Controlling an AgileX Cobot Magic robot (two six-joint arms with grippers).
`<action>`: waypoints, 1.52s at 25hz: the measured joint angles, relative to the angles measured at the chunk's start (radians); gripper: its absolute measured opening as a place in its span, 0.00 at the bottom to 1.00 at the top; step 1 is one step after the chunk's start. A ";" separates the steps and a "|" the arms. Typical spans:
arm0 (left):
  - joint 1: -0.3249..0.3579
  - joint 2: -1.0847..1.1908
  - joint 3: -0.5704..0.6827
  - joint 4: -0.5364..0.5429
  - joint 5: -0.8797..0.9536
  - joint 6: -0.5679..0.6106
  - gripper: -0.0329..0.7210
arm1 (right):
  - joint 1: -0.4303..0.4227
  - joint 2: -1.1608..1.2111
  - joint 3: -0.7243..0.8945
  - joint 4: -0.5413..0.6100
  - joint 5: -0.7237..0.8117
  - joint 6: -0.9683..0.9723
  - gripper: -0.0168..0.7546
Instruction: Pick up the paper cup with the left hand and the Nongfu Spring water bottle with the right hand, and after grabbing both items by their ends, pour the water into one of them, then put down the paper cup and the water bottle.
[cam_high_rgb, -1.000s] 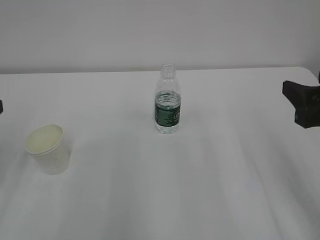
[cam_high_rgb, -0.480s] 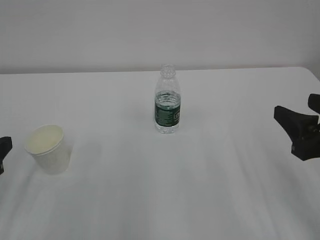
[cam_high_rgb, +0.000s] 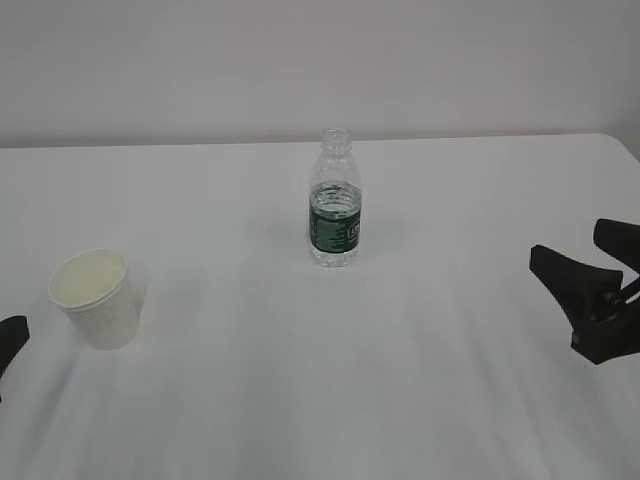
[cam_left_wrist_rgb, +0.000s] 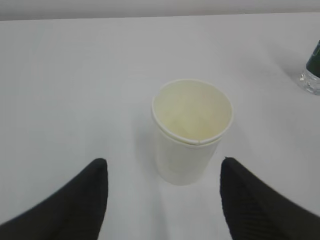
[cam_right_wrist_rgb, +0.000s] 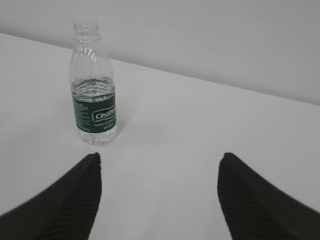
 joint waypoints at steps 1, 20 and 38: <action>0.000 0.000 0.000 0.013 -0.002 -0.004 0.71 | 0.000 0.016 0.006 -0.002 -0.020 0.002 0.74; 0.000 0.216 0.000 0.194 -0.209 -0.043 0.71 | 0.000 0.373 0.087 -0.023 -0.317 -0.101 0.74; 0.000 0.507 -0.006 0.206 -0.339 -0.042 0.71 | 0.000 0.373 0.084 -0.033 -0.322 -0.181 0.74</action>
